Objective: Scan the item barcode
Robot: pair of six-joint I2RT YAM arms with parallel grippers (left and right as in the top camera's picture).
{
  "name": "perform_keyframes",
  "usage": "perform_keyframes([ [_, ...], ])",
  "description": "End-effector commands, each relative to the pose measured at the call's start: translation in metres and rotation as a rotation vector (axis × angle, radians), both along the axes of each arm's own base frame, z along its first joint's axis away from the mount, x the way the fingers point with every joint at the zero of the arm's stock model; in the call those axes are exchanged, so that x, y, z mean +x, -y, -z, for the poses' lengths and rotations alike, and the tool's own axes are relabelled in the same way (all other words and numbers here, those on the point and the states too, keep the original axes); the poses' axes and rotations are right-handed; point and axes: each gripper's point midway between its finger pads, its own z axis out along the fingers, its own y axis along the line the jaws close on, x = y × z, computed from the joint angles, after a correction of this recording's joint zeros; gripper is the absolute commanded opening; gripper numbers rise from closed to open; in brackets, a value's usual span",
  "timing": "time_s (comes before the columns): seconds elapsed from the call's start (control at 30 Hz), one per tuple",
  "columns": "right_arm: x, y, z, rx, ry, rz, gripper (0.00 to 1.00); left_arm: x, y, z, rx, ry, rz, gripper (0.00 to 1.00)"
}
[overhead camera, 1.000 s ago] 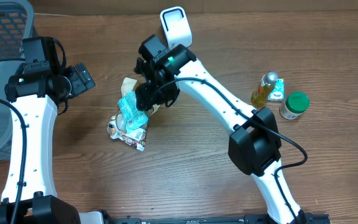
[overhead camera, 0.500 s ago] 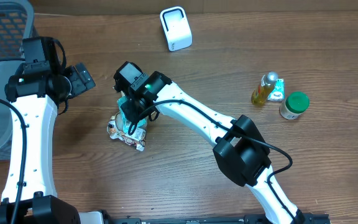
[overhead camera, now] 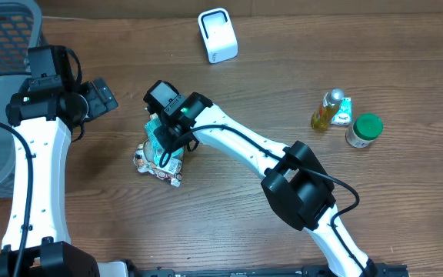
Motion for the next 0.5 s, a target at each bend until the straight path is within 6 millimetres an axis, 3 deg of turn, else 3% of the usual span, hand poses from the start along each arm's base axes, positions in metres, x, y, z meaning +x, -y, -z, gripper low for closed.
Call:
perform_keyframes([
  [0.0,0.0,0.001,0.004,-0.01,0.002,-0.001,0.1,0.001,-0.001,-0.005,0.011,0.014,0.008,1.0],
  [0.07,0.001,-0.001,0.004,-0.004,0.008,-0.001,0.04,0.001,-0.001,-0.005,0.011,0.014,0.008,0.99],
  [0.2,0.012,0.001,-0.011,0.02,0.028,0.017,0.04,0.001,-0.001,-0.005,0.011,0.014,0.009,0.99],
  [0.33,0.031,0.004,-0.065,0.128,0.062,0.048,0.04,0.001,-0.001,-0.005,0.011,0.014,0.009,1.0],
  [0.47,0.047,0.032,-0.108,0.195,0.063,0.127,0.04,0.001,-0.001,-0.005,0.011,0.013,0.008,1.0],
])
